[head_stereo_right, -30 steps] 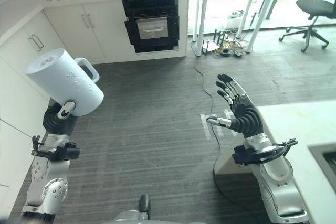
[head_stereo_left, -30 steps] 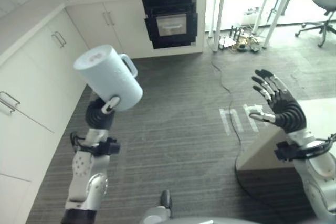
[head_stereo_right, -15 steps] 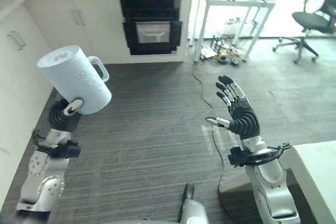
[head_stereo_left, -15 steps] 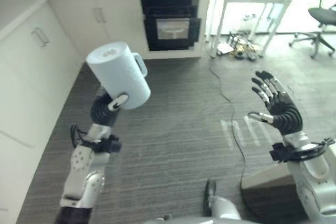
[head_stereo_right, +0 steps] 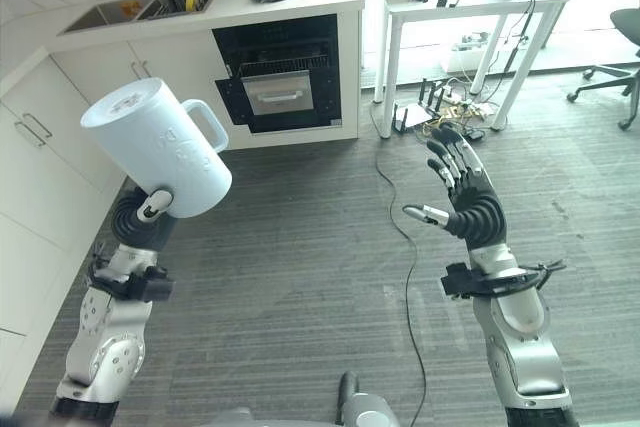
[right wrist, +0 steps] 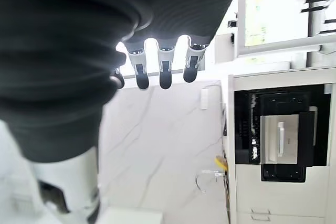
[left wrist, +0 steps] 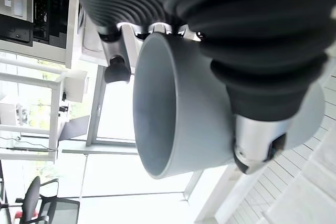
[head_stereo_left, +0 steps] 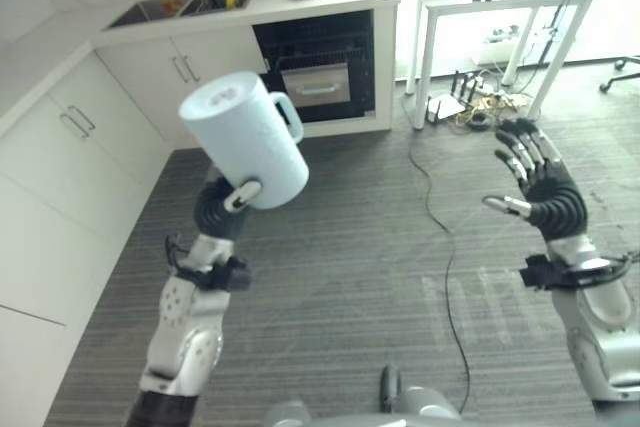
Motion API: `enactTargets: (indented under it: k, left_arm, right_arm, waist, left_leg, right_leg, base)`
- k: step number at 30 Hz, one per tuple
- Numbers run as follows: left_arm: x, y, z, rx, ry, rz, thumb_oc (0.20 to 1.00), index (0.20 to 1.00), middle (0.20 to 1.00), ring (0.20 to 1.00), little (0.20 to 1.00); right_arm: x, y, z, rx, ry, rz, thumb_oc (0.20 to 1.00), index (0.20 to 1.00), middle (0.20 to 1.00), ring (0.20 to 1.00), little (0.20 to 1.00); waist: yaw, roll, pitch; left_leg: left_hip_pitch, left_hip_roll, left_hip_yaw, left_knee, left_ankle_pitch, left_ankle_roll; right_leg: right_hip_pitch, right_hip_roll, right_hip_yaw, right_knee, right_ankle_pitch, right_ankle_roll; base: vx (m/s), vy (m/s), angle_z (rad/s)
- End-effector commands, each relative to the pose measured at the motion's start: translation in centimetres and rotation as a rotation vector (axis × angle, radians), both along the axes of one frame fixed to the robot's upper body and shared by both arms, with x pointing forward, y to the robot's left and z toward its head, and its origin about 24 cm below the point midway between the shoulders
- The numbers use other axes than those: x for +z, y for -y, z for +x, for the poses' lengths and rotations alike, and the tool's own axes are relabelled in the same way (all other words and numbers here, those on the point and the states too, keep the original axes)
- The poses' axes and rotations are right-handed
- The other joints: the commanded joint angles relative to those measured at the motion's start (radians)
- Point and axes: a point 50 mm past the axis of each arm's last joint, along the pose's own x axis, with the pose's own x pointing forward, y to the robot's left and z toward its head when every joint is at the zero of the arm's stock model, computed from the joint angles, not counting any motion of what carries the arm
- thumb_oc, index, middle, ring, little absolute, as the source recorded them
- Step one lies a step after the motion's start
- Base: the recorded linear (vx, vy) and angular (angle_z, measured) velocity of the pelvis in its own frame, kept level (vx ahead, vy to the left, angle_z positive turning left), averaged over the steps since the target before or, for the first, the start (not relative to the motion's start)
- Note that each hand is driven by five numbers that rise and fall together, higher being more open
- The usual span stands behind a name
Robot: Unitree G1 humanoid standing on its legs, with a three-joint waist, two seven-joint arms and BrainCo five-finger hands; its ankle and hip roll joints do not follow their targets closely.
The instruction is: Place the dishes in the dishwasher.
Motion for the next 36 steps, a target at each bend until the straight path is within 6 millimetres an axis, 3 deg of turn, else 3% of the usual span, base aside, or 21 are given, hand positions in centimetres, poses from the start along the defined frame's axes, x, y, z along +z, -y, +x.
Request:
enactTargets:
  k: [1,2,3,4,5,8,10,12,14,16,18,19,22,25,26,27,29,30,32,34,36]
  left_arm:
    - [3.3,-1.8,-0.8,0.046,0.199,0.007,0.2,0.2,0.2,0.2,0.2]
    - [3.2,-1.8,-0.8,0.051,0.198,0.006,0.2,0.2,0.2,0.2,0.2]
    - [3.2,-2.2,-0.9,0.061,0.189,-0.004,0.2,0.2,0.2,0.2,0.2]
    - [3.1,-2.3,-0.9,0.062,0.184,-0.011,0.2,0.2,0.2,0.2,0.2]
    - [2.9,-2.6,-0.8,0.063,0.179,-0.014,0.2,0.2,0.2,0.2,0.2]
    - [2.1,-3.1,-0.9,0.065,0.175,-0.033,0.2,0.2,0.2,0.2,0.2]
    - [1.8,-3.4,-1.1,0.069,0.172,-0.045,0.2,0.2,0.2,0.2,0.2]
    - [1.7,-3.7,-1.3,0.09,0.17,-0.042,0.2,0.2,0.2,0.2,0.2]
    - [2.0,-4.0,-1.2,0.116,0.167,-0.041,0.2,0.2,0.2,0.2,0.2]
    - [2.8,-3.4,-0.5,0.087,0.173,-0.014,0.2,0.2,0.2,0.2,0.2]
    - [3.0,-3.1,-0.4,0.07,0.179,-0.002,0.2,0.2,0.2,0.2,0.2]
    - [3.2,-2.7,-0.3,0.045,0.182,0.01,0.2,0.2,0.2,0.2,0.2]
    - [3.6,-2.2,-0.1,0.029,0.184,0.074,0.2,0.2,0.2,0.2,0.2]
    - [3.9,-2.4,0.0,0.098,0.184,0.126,0.2,0.2,0.2,0.2,0.2]
    - [4.4,-3.1,-0.1,0.131,0.198,0.11,0.2,0.2,0.2,0.2,0.2]
    - [4.5,-3.2,-0.2,0.142,0.212,0.115,0.2,0.2,0.2,0.2,0.2]
    - [5.0,-3.0,-0.5,0.178,0.252,0.151,0.2,0.2,0.2,0.2,0.2]
    - [5.1,-2.7,-0.5,0.178,0.266,0.17,0.2,0.2,0.2,0.2,0.2]
    - [5.3,-2.2,-0.3,0.187,0.286,0.203,0.2,0.2,0.2,0.2,0.2]
    - [5.2,-2.4,-0.4,0.22,0.284,0.212,0.2,0.2,0.2,0.2,0.2]
    - [5.0,-3.0,-0.5,0.251,0.263,0.204,0.2,0.2,0.2,0.2,0.2]
  right_arm:
    - [2.5,-1.5,-0.2,0.083,0.119,-0.081,1.0,1.0,1.0,1.0,1.0]
    - [2.6,-1.6,-0.1,0.089,0.118,-0.086,1.0,1.0,1.0,1.0,1.0]
    - [2.6,-1.5,-0.2,0.107,0.108,-0.109,1.0,1.0,1.0,1.0,1.0]
    - [2.6,-1.3,-0.4,0.106,0.106,-0.112,1.0,1.0,1.0,1.0,1.0]
    - [2.5,-0.8,-0.6,0.101,0.101,-0.115,1.0,1.0,1.0,1.0,1.0]
    - [2.4,0.1,-0.7,0.084,0.093,-0.128,1.0,1.0,1.0,1.0,1.0]
    - [2.5,0.5,-0.8,0.086,0.085,-0.138,1.0,1.0,1.0,1.0,1.0]
    - [2.4,0.6,-0.9,0.099,0.078,-0.146,1.0,1.0,1.0,1.0,1.0]
    - [2.4,0.4,-1.0,0.111,0.07,-0.137,1.0,1.0,1.0,1.0,1.0]
    - [2.6,-0.1,-0.9,0.081,0.069,-0.113,1.0,1.0,1.0,1.0,1.0]
    - [2.6,-0.2,-1.0,0.071,0.074,-0.113,1.0,1.0,1.0,1.0,1.0]
    - [2.6,-0.4,-1.0,0.056,0.08,-0.11,1.0,1.0,1.0,1.0,1.0]
    - [2.6,-1.0,-0.9,0.047,0.094,-0.072,1.0,1.0,1.0,1.0,1.0]
    - [2.6,-1.8,-0.8,0.086,0.093,-0.066,1.0,1.0,1.0,1.0,1.0]
    - [2.6,-1.6,-1.0,0.076,0.102,-0.12,1.0,1.0,1.0,1.0,1.0]
    - [2.8,-1.5,-1.1,0.076,0.11,-0.134,1.0,1.0,1.0,1.0,1.0]
    - [3.2,-1.0,-1.3,0.069,0.127,-0.119,1.0,1.0,1.0,1.0,1.0]
    - [3.2,-0.8,-1.3,0.06,0.134,-0.106,1.0,1.0,1.0,1.0,1.0]
    - [3.0,-1.0,-1.2,0.049,0.138,-0.086,1.0,1.0,1.0,1.0,1.0]
    - [2.9,-0.9,-1.4,0.046,0.139,-0.088,1.0,1.0,1.0,1.0,1.0]
    - [2.7,-0.7,-1.5,0.047,0.133,-0.072,1.0,1.0,1.0,1.0,1.0]
  waist:
    - [0.006,0.011,0.003]
    - [0.008,0.012,0.006]
    - [0.002,0.036,0.001]
    - [-0.001,0.042,-0.003]
    - [-0.006,0.051,-0.007]
    - [-0.019,0.052,-0.018]
    - [-0.026,0.06,-0.024]
    - [-0.022,0.065,-0.034]
    - [-0.015,0.058,-0.051]
    - [0.025,0.026,-0.067]
    - [0.035,0.014,-0.067]
    - [0.048,0.006,-0.066]
    - [0.079,-0.002,-0.069]
    - [0.085,-0.007,-0.064]
    - [0.081,-0.011,-0.06]
    - [0.077,-0.015,-0.056]
    - [0.065,-0.023,-0.047]
    - [0.052,-0.03,-0.044]
    - [0.018,-0.032,-0.039]
    - [0.006,-0.026,-0.04]
    - [-0.009,-0.02,-0.051]
  left_leg:
    - [0.202,-0.017,0.09,-0.445,-0.022,-0.011]
    - [0.216,-0.012,0.107,-0.493,-0.013,-0.012]
    - [0.244,0.045,0.15,-0.754,0.06,-0.028]
    - [0.265,0.056,0.156,-0.83,0.092,-0.037]
    - [0.269,0.104,0.17,-0.929,0.166,-0.067]
    - [0.216,0.192,0.18,-0.938,0.195,-0.1]
    - [0.23,0.2,0.202,-0.938,0.182,-0.102]
    - [0.232,0.204,0.164,-0.938,0.158,-0.098]
    - [0.261,0.183,0.169,-0.938,0.101,-0.084]
    - [0.282,0.093,0.116,-0.938,0.027,-0.036]
    - [0.286,0.062,0.105,-0.938,0.011,-0.018]
    - [0.294,0.019,0.087,-0.938,-0.014,0.013]
    - [0.307,-0.043,0.08,-0.938,-0.048,0.067]
    - [0.334,-0.061,0.1,-0.938,-0.069,0.079]
    - [0.343,-0.071,0.094,-0.938,-0.076,0.081]
    - [0.352,-0.076,0.096,-0.938,-0.082,0.079]
    - [0.364,-0.077,0.104,-0.938,-0.1,0.076]
    - [0.376,-0.085,0.105,-0.938,-0.118,0.076]
    - [0.413,-0.105,0.08,-0.938,-0.168,0.084]
    - [0.445,-0.112,0.068,-0.938,-0.196,0.088]
    - [0.481,-0.111,0.055,-0.938,-0.218,0.093]
  right_leg:
    - [0.113,-0.049,-0.042,-0.113,0.054,0.158]
    - [0.118,-0.051,-0.043,-0.113,0.051,0.162]
    - [0.135,-0.045,-0.051,-0.113,0.033,0.181]
    - [0.143,-0.045,-0.053,-0.113,0.026,0.186]
    - [0.167,-0.047,-0.058,-0.113,0.008,0.191]
    - [0.214,-0.062,-0.064,-0.113,-0.032,0.188]
    - [0.24,-0.068,-0.066,-0.113,-0.047,0.192]
    - [0.263,-0.083,-0.057,-0.113,-0.057,0.201]
    - [0.3,-0.126,-0.067,-0.113,-0.052,0.237]
    - [0.317,-0.208,-0.079,-0.078,-0.014,0.297]
    - [0.302,-0.238,-0.084,-0.042,0.021,0.306]
    - [0.28,-0.274,-0.091,0.021,0.064,0.305]
    - [0.236,-0.317,-0.117,0.183,0.106,0.295]
    - [0.193,-0.258,-0.141,0.205,0.06,0.279]
    - [0.164,-0.17,-0.143,0.13,0.019,0.26]
    - [0.142,-0.149,-0.15,0.081,0.018,0.254]
    - [0.105,-0.141,-0.157,-0.003,0.054,0.257]
    - [0.077,-0.148,-0.145,-0.058,0.106,0.271]
    - [0.0,-0.164,-0.076,-0.11,0.196,0.293]
    - [-0.036,-0.18,-0.065,-0.113,0.229,0.304]
    - [-0.04,-0.16,-0.032,-0.113,0.215,0.298]
  base:
    - [0.2,0.061,-0.3]
    - [0.33,0.228,-0.37]
    - [0.33,0.265,-0.45]
    - [0.43,0.38,-0.2]
    - [0.31,0.288,-0.17]
    - [0.31,0.325,0.15]
    - [0.32,0.377,0.09]
    - [0.37,0.45,0.02]
    - [0.4,0.582,-0.32]
    - [0.37,0.661,-0.48]
    - [0.23,0.488,0.22]
    - [0.24,0.557,0.58]
    - [0.25,0.522,0.74]
    - [0.25,0.321,0.18]
    - [0.25,0.145,0.04]
    - [0.25,0.104,0.0]
    - [0.16,-0.042,0.12]
    - [0.25,-0.13,0.16]
    - [0.35,-0.156,0.33]
    - [0.46,-0.224,0.5]
    - [0.54,-0.326,0.49]
